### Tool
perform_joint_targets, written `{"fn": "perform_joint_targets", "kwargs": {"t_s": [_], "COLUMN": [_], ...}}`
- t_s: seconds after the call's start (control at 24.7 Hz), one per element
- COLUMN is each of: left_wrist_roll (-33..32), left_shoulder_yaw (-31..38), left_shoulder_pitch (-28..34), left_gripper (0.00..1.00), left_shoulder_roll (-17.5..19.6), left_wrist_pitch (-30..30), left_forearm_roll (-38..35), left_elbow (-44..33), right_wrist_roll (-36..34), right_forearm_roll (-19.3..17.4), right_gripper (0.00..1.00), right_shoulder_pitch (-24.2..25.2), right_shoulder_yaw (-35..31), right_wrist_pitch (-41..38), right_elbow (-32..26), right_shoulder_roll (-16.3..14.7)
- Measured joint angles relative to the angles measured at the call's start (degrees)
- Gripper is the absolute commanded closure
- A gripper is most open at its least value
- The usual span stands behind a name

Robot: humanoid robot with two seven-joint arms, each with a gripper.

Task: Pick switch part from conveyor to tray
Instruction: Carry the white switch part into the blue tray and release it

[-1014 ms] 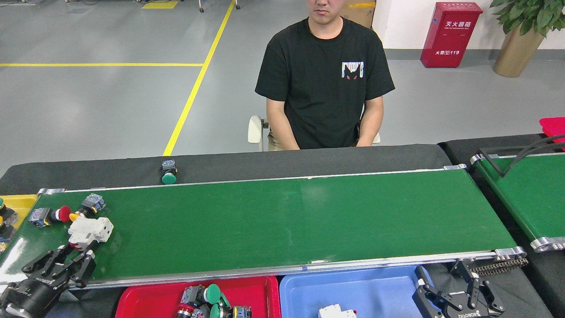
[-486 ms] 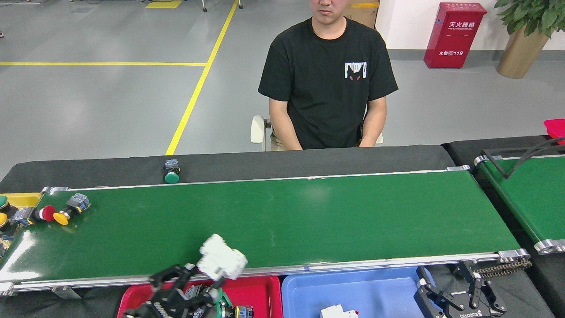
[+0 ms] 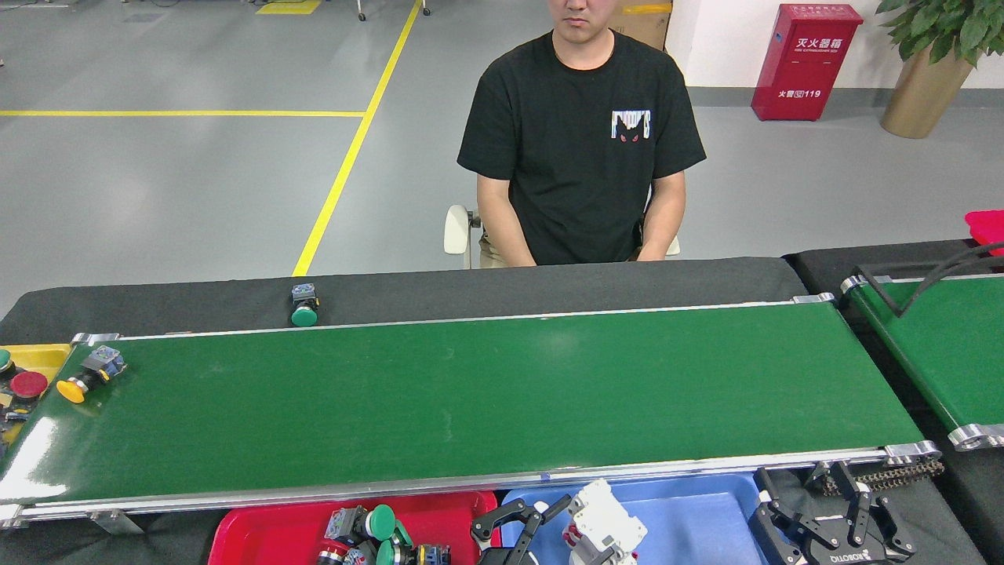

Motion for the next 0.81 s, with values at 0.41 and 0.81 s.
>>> {"fn": "perform_joint_targets", "kwargs": {"t_s": [0.41, 0.81], "left_wrist_roll": [4.9, 7.7], "left_shoulder_yaw": [27.3, 52.8], "left_shoulder_pitch": [6.2, 12.0], "left_gripper": [0.00, 0.00], "left_shoulder_roll": [1.5, 2.4], "left_wrist_pitch": [3.4, 1.3], "left_forearm_roll": [10.2, 15.6], "left_elbow": [-2.0, -1.5], "right_wrist_roll": [0.0, 0.0], "right_forearm_roll": [0.0, 0.0], "right_gripper": [0.01, 0.01], "right_shoulder_pitch": [0.0, 1.1], "right_shoulder_yaw": [0.0, 0.0], "right_wrist_pitch": [-0.1, -0.2], "right_elbow": [0.1, -0.9], "right_shoulder_roll": [0.0, 0.0]}}
